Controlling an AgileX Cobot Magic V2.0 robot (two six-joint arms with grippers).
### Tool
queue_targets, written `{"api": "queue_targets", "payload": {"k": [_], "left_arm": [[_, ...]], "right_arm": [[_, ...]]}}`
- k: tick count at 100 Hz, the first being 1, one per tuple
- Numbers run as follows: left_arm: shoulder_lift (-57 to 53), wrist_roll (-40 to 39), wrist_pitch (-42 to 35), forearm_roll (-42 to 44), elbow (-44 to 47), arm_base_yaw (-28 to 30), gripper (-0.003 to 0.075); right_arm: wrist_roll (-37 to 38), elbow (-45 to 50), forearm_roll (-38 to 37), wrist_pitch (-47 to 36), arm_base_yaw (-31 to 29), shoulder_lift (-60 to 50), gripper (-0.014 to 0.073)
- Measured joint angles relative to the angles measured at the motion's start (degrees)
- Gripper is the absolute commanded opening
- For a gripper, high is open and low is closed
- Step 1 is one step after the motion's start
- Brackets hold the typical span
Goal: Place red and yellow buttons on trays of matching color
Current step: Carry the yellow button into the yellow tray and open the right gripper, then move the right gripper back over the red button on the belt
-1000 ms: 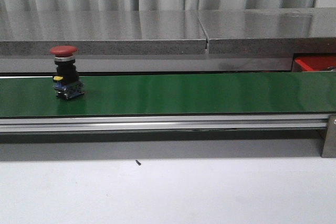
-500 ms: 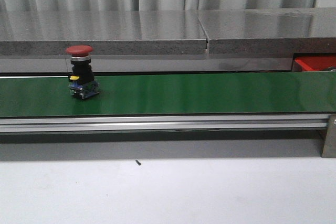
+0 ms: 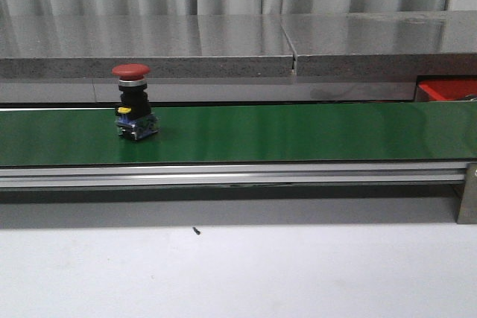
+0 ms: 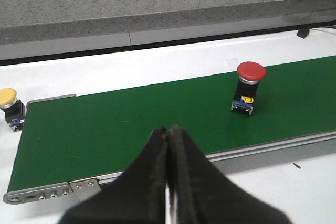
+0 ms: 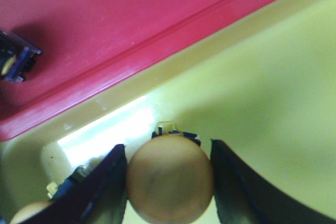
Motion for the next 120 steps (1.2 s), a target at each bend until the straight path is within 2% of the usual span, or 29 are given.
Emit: {"api": "queue_targets", "payload": {"k": [22,30,37,54,61,96,120], "left_arm": [[0.0,0.0,0.0,0.0,0.0,0.0,-0.0019],[0.0,0.0,0.0,0.0,0.0,0.0,-0.0019],[0.0,0.0,0.0,0.0,0.0,0.0,-0.0019],[0.0,0.0,0.0,0.0,0.0,0.0,-0.0019],[0.0,0.0,0.0,0.0,0.0,0.0,-0.0019],[0.0,0.0,0.0,0.0,0.0,0.0,-0.0019],[0.0,0.0,0.0,0.0,0.0,0.0,-0.0019]], "right_arm": [[0.1,0.0,0.9,-2.9,0.0,2.7,0.0012],[0.1,0.0,1.1,-3.7,0.0,2.7,0.0039],[0.1,0.0,1.1,-4.0,0.0,2.7,0.0123],[0.1,0.0,1.2,-4.3,0.0,2.8,0.0458],[0.1,0.0,1.2,-4.3,0.0,2.8,0.0528],[0.1,0.0,1.2,-4.3,0.0,2.1,0.0534],[0.1,0.0,1.2,-4.3,0.5,-3.7,0.0534]]}}
